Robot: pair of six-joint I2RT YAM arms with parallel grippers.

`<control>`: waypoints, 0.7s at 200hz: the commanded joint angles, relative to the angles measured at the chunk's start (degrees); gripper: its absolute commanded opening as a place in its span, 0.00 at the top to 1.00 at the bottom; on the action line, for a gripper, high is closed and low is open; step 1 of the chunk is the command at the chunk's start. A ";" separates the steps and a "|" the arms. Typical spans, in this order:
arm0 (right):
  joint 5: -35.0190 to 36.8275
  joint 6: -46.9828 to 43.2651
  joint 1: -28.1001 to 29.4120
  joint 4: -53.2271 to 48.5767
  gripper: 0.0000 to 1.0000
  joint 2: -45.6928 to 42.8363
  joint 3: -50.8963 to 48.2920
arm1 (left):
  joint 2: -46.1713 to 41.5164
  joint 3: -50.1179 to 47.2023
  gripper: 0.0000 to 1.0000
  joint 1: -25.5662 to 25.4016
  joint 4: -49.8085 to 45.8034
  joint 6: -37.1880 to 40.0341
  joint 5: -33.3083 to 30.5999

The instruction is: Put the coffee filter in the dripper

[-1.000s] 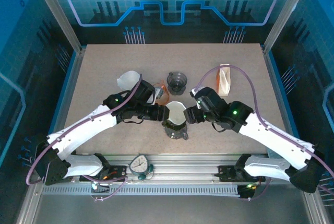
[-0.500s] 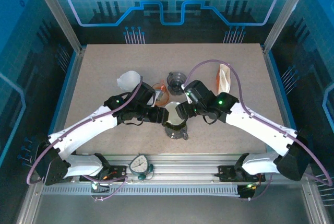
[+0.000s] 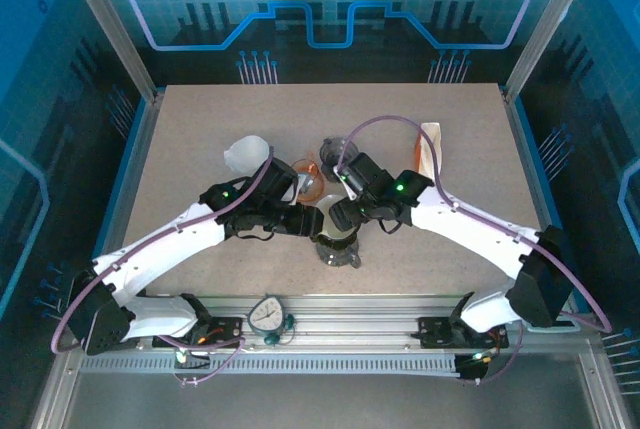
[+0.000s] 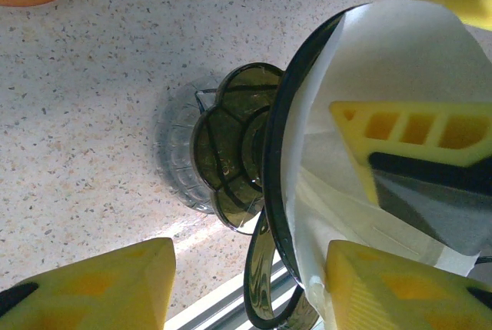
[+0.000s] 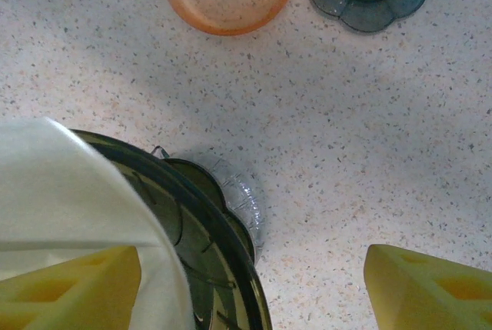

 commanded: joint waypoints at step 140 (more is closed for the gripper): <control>1.49 -0.18 -0.48 0.60 0.22 6.27 -0.97 | -2.61 -1.24 0.40 -0.20 2.50 0.35 0.63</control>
